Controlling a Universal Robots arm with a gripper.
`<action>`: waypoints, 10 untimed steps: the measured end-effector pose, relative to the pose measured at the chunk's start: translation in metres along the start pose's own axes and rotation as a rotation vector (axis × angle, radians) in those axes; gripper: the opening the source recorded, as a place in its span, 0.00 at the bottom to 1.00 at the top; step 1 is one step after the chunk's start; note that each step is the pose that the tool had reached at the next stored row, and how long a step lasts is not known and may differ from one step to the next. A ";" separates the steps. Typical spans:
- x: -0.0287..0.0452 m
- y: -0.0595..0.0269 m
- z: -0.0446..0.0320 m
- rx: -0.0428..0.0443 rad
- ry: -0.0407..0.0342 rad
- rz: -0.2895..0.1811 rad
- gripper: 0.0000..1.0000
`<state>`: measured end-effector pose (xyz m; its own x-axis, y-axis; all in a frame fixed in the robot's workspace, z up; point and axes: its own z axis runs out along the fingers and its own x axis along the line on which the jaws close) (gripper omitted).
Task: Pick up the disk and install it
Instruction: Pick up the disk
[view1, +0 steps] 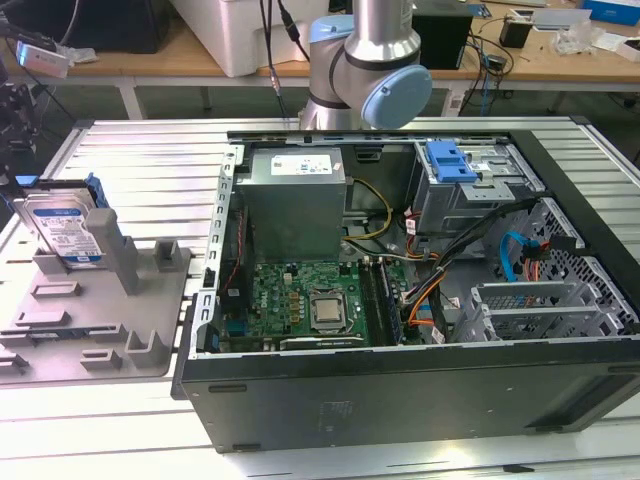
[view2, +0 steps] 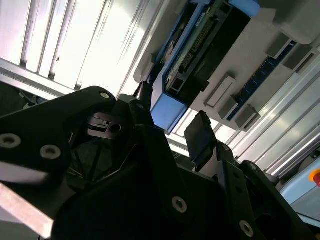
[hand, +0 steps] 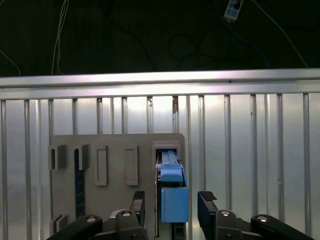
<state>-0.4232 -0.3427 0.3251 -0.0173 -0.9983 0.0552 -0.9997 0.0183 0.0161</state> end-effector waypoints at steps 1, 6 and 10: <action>0.0000 0.0001 0.0006 0.0001 0.0000 0.000 0.54; -0.0002 0.0008 0.0041 0.0004 0.0000 0.000 0.54; -0.0004 0.0016 0.0074 0.0010 -0.0001 0.000 0.54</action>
<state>-0.4249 -0.3427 0.3177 -0.0174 -0.9983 0.0551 -0.9997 0.0183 0.0151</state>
